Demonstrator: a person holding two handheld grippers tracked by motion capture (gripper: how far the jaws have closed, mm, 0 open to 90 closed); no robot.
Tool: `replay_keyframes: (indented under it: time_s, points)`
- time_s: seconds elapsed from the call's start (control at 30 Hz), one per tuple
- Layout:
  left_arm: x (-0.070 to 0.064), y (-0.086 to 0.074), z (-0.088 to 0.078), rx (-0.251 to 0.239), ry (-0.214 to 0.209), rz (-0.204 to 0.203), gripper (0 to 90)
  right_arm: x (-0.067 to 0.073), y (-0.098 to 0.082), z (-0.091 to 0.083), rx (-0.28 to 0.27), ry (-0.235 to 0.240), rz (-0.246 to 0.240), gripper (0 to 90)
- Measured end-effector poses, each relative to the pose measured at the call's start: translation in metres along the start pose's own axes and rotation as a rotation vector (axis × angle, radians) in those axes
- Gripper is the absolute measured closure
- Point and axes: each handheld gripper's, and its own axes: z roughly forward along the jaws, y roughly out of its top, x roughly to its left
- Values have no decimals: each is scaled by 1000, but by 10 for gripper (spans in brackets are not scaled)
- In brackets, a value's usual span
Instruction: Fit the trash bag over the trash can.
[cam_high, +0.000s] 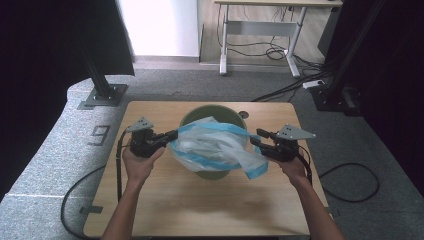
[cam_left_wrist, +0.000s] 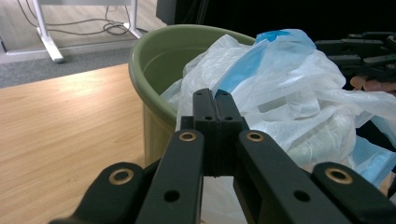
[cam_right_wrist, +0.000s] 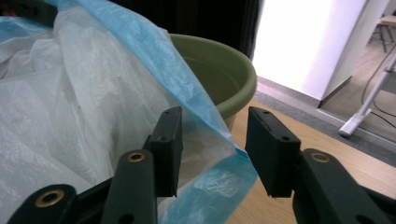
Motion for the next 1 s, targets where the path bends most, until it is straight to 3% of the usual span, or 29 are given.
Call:
replay_keyframes:
  time_s: [0.27, 0.57, 0.77, 1.0]
  points:
    - [4, 1, 0, 2, 3, -8, 899, 1, 2, 14, 41, 20, -39, 563]
    - [6, 2, -1, -1, -10, -14, 899, -2, 2, 20, 77, 63, -67, 879]
    - [7, 5, -1, -11, -38, -28, 899, -6, 8, 15, 67, 51, -62, 886]
    - [14, 14, 5, 11, -24, -30, 899, -15, 20, 16, 60, -3, -35, 885]
